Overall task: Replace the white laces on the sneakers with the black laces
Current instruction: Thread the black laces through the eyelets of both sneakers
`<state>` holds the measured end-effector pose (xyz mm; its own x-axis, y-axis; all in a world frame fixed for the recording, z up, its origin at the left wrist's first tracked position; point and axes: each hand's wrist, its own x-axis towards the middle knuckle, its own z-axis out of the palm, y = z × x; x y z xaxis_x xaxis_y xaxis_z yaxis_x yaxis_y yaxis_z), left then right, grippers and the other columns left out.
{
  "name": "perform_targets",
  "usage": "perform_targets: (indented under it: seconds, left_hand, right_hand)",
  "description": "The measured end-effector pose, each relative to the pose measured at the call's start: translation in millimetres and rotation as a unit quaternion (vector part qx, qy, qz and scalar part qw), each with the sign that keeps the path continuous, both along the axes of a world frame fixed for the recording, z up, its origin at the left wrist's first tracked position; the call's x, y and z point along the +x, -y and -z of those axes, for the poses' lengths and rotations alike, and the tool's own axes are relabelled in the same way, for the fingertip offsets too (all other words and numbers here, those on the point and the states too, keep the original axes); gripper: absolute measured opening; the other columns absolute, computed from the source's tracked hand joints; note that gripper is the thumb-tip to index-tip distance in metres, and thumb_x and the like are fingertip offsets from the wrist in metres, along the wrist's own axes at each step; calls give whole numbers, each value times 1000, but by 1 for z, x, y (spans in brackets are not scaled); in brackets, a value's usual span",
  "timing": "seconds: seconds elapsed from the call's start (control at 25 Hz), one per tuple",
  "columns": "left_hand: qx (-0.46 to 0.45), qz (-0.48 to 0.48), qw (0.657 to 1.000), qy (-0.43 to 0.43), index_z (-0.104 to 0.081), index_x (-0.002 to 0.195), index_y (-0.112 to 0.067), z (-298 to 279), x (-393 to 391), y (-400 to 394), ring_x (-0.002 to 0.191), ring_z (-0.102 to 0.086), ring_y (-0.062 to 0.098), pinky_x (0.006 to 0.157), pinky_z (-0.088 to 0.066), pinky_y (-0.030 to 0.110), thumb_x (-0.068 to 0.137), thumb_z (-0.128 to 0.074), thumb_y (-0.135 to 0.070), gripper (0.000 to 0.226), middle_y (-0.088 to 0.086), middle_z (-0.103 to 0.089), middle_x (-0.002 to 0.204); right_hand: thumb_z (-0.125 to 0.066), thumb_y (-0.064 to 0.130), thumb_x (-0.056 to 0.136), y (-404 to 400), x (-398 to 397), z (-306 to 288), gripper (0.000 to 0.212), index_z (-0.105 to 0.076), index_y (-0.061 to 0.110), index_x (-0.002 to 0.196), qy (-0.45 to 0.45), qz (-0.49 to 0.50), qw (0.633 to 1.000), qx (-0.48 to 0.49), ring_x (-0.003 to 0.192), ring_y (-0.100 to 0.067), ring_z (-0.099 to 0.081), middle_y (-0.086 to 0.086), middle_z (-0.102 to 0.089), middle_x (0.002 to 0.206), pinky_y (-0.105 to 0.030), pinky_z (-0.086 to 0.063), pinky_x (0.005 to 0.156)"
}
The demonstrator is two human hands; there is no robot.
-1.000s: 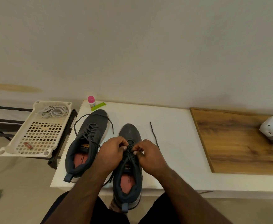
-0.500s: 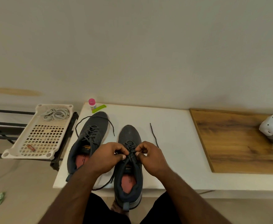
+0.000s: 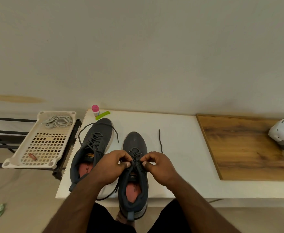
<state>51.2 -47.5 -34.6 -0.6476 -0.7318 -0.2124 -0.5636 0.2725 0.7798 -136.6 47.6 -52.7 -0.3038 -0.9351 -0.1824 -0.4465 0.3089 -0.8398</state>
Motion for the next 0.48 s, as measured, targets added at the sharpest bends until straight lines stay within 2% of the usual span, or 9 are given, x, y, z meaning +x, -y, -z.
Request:
perform_targets:
  seconds: [0.12,0.2,0.32,0.4,0.48]
  left_hand:
    - [-4,-13,1000,10,-68,87,-31,0,-2,0,98,-60,2,90,-51,32,90,-67,-21,11,-15,-67,96]
    - [-4,-14,1000,21,-67,89,-32,-2,-1,0,98,-61,2,89,-51,30,91,-65,-21,11,-15,-67,96]
    - [18,4,997,78,-65,99,-33,-7,9,0,94,-62,2,83,-50,23,95,-60,-19,15,-13,-66,97]
    - [36,24,993,110,-63,100,-33,-9,17,-2,90,-61,3,78,-48,20,95,-61,-19,15,-12,-66,96]
    - [16,37,989,142,-59,93,-33,-10,19,-5,85,-59,4,70,-44,18,94,-62,-21,12,-10,-63,92]
  right_hand:
    - [-69,14,91,-9,-6,-4,15,-75,23,101,5,-53,998,33,99,4,-63,12,-70,102,-12,-49,85]
    - [-71,17,90,-11,-6,-6,14,-75,23,103,-3,-63,997,39,99,3,-62,13,-68,102,-14,-51,86]
    - [-69,23,91,-12,-4,-12,6,-70,28,95,-59,-84,993,61,96,-3,-62,12,-66,99,-22,-51,87]
    - [-62,22,96,-14,-5,-14,6,-64,25,91,-111,-103,985,81,89,-5,-58,11,-64,95,-21,-48,79]
    - [-54,18,99,-18,-6,-13,8,-59,21,94,-148,-115,977,104,81,-6,-55,10,-61,91,-19,-44,72]
